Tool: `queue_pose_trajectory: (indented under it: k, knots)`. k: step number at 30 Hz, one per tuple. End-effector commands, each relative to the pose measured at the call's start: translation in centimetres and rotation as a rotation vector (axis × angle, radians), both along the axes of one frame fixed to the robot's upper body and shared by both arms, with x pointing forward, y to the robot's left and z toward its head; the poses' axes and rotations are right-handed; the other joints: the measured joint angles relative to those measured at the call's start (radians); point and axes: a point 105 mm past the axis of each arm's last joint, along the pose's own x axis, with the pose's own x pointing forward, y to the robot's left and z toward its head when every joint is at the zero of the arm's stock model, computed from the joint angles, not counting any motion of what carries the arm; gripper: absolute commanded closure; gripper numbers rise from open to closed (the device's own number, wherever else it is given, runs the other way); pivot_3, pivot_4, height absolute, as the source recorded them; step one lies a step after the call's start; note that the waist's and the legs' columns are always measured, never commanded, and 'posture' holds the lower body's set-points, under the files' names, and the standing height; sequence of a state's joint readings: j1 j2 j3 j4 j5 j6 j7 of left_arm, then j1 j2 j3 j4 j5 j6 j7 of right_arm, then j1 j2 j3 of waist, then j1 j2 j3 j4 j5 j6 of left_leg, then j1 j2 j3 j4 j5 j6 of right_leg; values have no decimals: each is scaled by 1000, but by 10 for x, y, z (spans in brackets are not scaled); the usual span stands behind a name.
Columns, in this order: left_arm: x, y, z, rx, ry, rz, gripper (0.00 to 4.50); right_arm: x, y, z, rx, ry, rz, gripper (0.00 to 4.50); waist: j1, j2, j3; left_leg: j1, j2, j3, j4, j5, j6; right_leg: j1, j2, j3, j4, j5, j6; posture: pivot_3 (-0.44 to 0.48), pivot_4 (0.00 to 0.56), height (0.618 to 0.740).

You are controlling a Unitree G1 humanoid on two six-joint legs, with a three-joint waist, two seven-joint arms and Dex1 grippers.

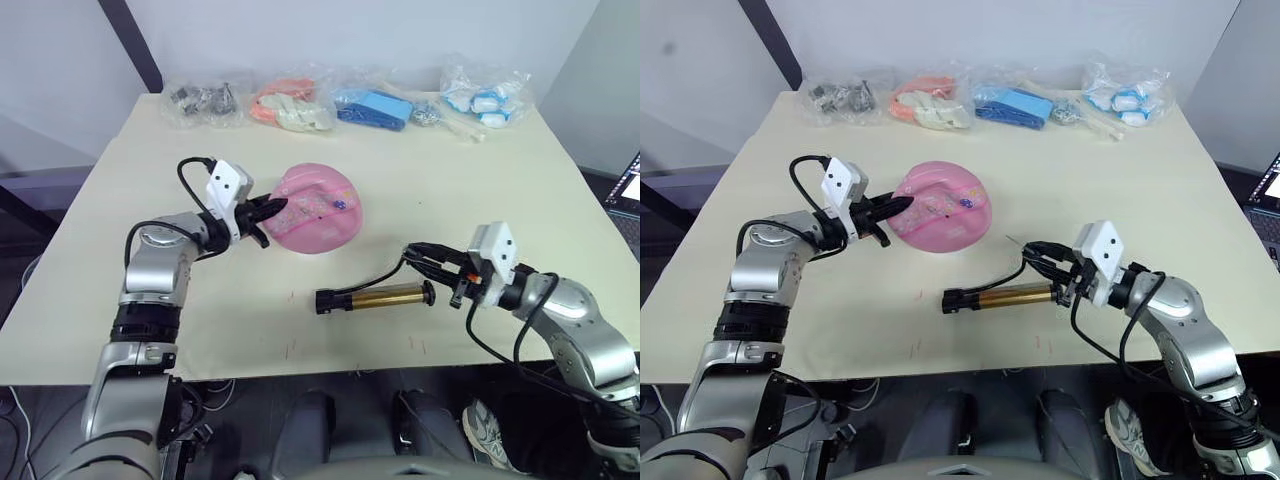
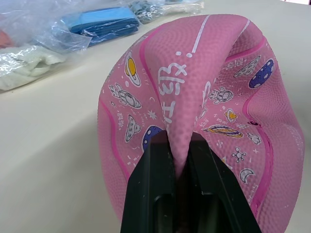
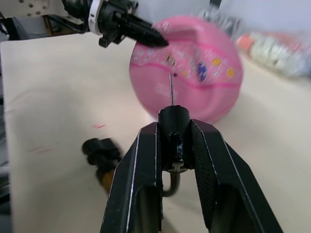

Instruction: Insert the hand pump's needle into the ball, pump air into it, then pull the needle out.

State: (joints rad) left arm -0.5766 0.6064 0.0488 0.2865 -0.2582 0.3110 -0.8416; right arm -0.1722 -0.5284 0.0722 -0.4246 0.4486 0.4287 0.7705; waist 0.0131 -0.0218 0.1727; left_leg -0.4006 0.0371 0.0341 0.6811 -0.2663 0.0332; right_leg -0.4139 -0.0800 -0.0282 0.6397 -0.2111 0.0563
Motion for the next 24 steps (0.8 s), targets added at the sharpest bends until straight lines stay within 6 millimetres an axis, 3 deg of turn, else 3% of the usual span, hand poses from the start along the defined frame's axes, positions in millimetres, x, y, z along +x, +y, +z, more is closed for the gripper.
queue_pose_trajectory:
  k: [1, 8, 16, 24]
  knots:
    - [0, -3, 19, -15, -73, 32, 4467, -1, 13, 6, 10, 69, -1, 4141, 0, 0, 0, 0, 0, 0, 0, 0, 0, 0, 0, 0, 0, 0, 0, 0, 150, 740]
    - [-5, -11, 17, -17, -75, 47, 4467, 12, 29, 6, -26, 182, -53, 4141, -1, 0, 0, 0, 0, 0, 0, 0, 0, 0, 0, 0, 0, 0, 0, 0, 150, 740]
    - [-7, -21, 9, 38, -75, 18, 4467, 33, 50, 29, -32, 348, -64, 4141, -3, 0, 0, 0, 0, 0, 0, 0, 0, -1, 0, 0, 1, 0, -1, 0, 150, 740]
    - [-6, -22, 7, 37, -78, 22, 4467, 44, 66, 26, 24, 542, -88, 4141, 0, 0, 0, -1, -1, 0, 0, 0, 0, -1, -1, -1, 0, 1, -1, 0, 150, 740]
